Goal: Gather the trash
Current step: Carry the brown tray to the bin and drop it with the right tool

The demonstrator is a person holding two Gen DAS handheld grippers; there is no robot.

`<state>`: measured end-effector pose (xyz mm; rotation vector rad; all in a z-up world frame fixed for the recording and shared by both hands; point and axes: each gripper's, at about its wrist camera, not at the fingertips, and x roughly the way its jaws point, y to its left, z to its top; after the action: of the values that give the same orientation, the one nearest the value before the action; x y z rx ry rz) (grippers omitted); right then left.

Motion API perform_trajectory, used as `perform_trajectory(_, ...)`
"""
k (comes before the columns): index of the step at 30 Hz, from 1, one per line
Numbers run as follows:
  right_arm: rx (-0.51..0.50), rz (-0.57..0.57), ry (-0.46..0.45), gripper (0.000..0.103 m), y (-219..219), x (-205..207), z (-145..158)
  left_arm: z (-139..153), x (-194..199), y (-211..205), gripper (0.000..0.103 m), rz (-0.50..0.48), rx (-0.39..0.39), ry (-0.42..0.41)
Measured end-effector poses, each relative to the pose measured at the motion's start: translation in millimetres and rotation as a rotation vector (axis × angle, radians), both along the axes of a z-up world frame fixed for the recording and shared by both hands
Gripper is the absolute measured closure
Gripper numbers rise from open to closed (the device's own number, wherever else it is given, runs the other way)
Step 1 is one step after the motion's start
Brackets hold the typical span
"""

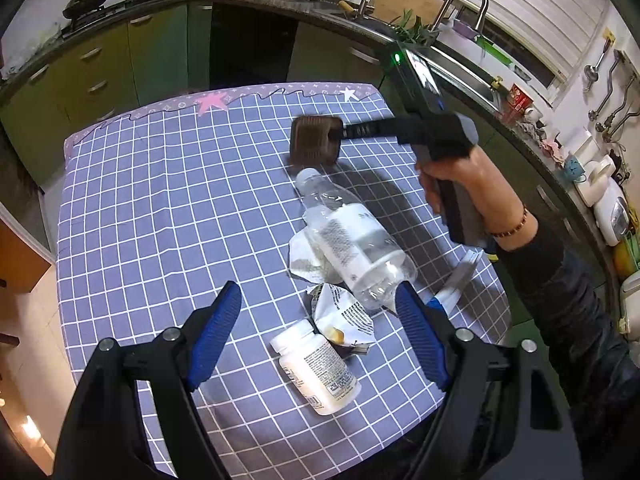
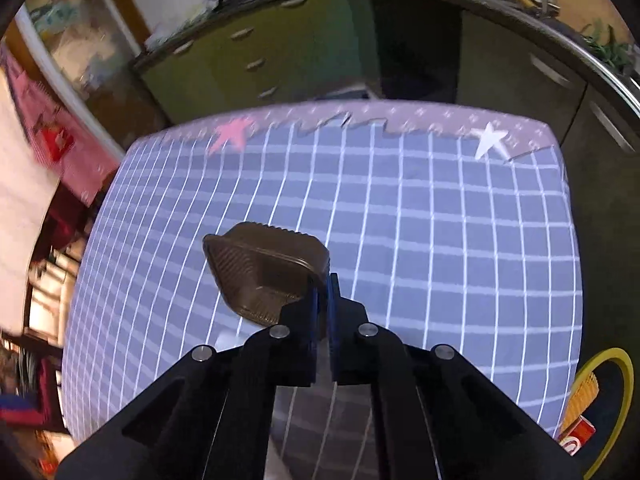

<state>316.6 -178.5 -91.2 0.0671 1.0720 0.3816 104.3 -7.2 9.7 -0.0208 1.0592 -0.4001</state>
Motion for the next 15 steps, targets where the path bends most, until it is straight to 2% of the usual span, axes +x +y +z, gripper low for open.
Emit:
perform_trajectory(3,0.008,-0.029,-0.033,0.098,-2.5,10.0,9.6,-0.9,0.8,-1.2,0.028,-0.001,0.002,0.003)
perform_trajectory(7,0.007,-0.035,-0.078,0.098,-21.6,-0.5,32.5,1.1,1.6,-2.6,0.028,-0.008,0.006,-0.005)
perform_trajectory(11,-0.020,-0.054,-0.130,0.098,-73.5,-37.7,58.7,3.0,3.5,-7.8,0.028,-0.023,0.003,-0.015)
perform_trajectory(15,-0.092,-0.147,-0.140,0.098,-154.3,-87.1,64.8,-0.1,6.9,-18.9,0.027,-0.050,0.002,-0.012)
